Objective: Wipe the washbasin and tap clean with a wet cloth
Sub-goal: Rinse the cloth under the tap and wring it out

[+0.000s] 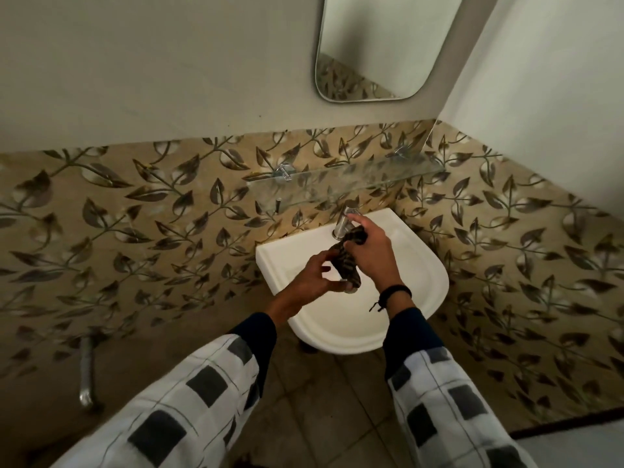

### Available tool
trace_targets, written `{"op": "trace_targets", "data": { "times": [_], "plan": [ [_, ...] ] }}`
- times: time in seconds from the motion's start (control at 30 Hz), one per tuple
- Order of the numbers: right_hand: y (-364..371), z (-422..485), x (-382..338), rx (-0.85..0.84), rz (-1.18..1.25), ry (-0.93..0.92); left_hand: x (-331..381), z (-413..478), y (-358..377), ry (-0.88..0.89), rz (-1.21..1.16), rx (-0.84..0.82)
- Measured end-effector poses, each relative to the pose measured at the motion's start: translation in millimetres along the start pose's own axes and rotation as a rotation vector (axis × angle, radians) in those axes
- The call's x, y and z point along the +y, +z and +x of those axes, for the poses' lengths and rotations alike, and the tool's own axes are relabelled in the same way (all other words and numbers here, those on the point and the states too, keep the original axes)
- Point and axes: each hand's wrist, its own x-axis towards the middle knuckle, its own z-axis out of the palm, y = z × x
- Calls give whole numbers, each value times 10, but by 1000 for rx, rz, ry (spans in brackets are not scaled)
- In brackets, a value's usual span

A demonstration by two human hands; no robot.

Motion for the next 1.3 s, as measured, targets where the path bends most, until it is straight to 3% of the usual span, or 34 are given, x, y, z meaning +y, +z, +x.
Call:
{"op": "trace_targets", "data": {
  "times": [0.1, 0.2, 0.33, 0.53, 0.73, 0.97, 1.1, 1.3],
  "plan": [
    [-59, 85, -12, 18, 297, 206, -80, -50, 208, 153, 124, 37],
    [-100, 152, -13, -31, 503, 352, -62, -32, 303, 225, 94, 218],
    [-95, 183, 29, -68, 671, 439, 89, 22, 256, 189, 95, 293],
    [-7, 129, 161, -103, 909, 486, 295, 155, 163, 24, -158, 364],
    [178, 52, 223, -72, 567, 409, 273, 226, 114, -73, -165, 361],
    [301, 107, 238, -21, 197, 334, 244, 191, 51, -39, -131, 114],
    [282, 139, 198, 26, 224, 364, 275, 201, -27, -109, -274, 113],
    [260, 118, 125, -76, 467, 356, 245, 250, -103, -107, -292, 251]
  ]
}}
